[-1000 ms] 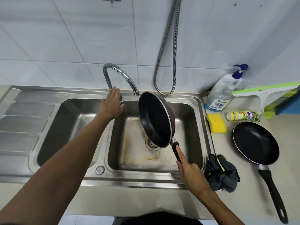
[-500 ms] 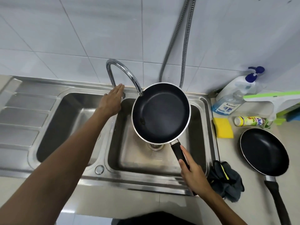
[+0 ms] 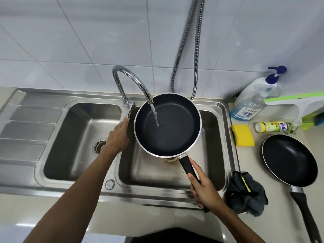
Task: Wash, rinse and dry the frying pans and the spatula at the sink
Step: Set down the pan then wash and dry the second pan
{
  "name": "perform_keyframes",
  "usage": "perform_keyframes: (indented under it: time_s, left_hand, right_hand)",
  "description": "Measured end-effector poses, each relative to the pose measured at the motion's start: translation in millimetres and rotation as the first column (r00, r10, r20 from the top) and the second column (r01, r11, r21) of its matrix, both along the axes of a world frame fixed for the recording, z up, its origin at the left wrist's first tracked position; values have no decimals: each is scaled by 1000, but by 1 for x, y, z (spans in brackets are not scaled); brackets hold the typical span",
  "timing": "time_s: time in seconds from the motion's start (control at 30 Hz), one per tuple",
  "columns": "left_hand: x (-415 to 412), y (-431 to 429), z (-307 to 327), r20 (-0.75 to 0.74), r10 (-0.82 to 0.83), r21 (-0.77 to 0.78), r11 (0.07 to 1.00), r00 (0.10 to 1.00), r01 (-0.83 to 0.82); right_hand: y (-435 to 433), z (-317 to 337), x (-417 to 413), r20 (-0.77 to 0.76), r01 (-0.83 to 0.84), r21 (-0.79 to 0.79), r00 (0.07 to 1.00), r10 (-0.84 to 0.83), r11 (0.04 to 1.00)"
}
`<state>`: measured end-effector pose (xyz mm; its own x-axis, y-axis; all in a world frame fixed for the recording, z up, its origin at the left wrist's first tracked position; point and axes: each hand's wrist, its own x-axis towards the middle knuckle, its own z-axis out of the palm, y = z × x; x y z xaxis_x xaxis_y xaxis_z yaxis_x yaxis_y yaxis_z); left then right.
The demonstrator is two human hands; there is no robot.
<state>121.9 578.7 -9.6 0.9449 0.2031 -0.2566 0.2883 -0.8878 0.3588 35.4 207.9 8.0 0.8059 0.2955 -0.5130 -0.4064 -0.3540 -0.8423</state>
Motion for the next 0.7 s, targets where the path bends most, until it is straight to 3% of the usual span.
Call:
perform_keyframes:
  time_s: [0.37,0.47,0.6,0.7]
  left_hand:
    - [-1,-1,-7,-45,-24,-67,998,999,21]
    - [-17,-12,-24,-24,158,-138,977,987,-160]
    - [-67,-77,-14,10,528,-241,825,849,-511]
    - [-98,-132,-14,-98,492,-419,768,865,-484]
  right_hand:
    - [-3,8,6,10,-19,42,1000,19,999]
    - [-1,6,7,21,-17,31,1000,16,999]
    - [6,3,13,48,-14,44,999,12,999]
    - [14,1,19,67,-10,57,998,6,998]
